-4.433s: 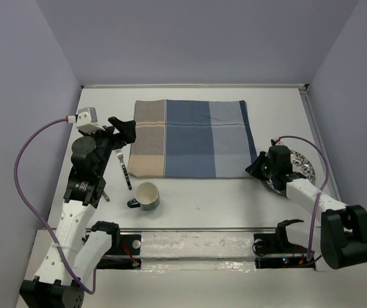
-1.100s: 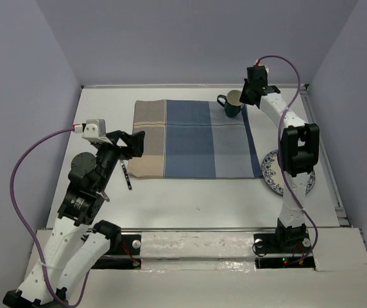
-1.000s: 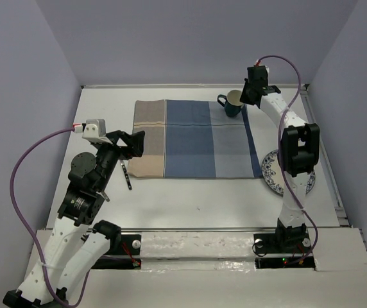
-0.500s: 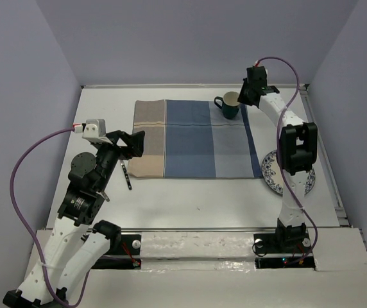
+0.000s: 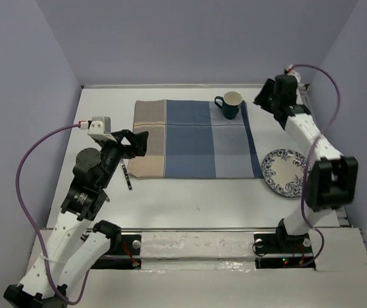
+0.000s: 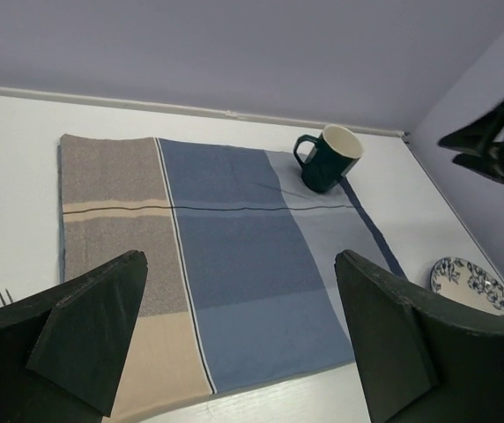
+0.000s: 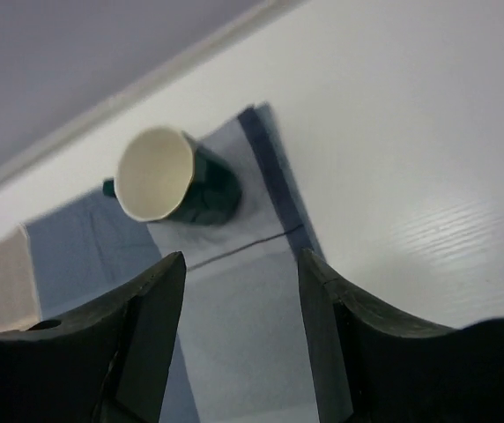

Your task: Set the dinner table for one person

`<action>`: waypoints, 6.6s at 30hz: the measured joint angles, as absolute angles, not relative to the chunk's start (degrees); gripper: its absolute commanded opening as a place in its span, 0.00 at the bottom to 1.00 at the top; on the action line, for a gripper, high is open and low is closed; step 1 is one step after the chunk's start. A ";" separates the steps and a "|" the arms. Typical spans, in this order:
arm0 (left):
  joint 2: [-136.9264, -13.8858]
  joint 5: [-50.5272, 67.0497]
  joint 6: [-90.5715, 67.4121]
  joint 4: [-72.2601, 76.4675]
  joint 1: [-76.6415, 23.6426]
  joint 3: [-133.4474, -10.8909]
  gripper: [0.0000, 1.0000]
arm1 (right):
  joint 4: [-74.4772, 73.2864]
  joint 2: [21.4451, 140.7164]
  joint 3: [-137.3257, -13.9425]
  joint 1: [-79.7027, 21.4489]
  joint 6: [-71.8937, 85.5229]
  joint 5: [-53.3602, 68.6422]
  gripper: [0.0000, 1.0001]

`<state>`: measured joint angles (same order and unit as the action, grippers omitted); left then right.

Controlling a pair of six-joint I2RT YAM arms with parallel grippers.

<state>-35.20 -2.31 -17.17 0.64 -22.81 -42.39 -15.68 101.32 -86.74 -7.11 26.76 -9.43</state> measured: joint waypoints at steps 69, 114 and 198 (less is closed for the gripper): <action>-36.62 -5.21 -15.86 -0.73 -30.50 -42.39 0.99 | -1.26 41.28 -32.29 29.32 47.66 33.89 0.00; -36.58 -6.04 -15.27 -0.69 -25.85 -42.39 0.99 | 33.12 108.14 -55.27 -26.79 52.38 4.78 0.00; -25.65 -21.26 -18.09 -1.10 -18.24 -42.37 0.99 | -5.06 137.51 -107.70 -71.68 24.23 -22.96 0.00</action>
<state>-25.65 -21.26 -18.09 -1.10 -18.24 -42.37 -5.06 137.51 -107.70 -71.68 24.23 -22.96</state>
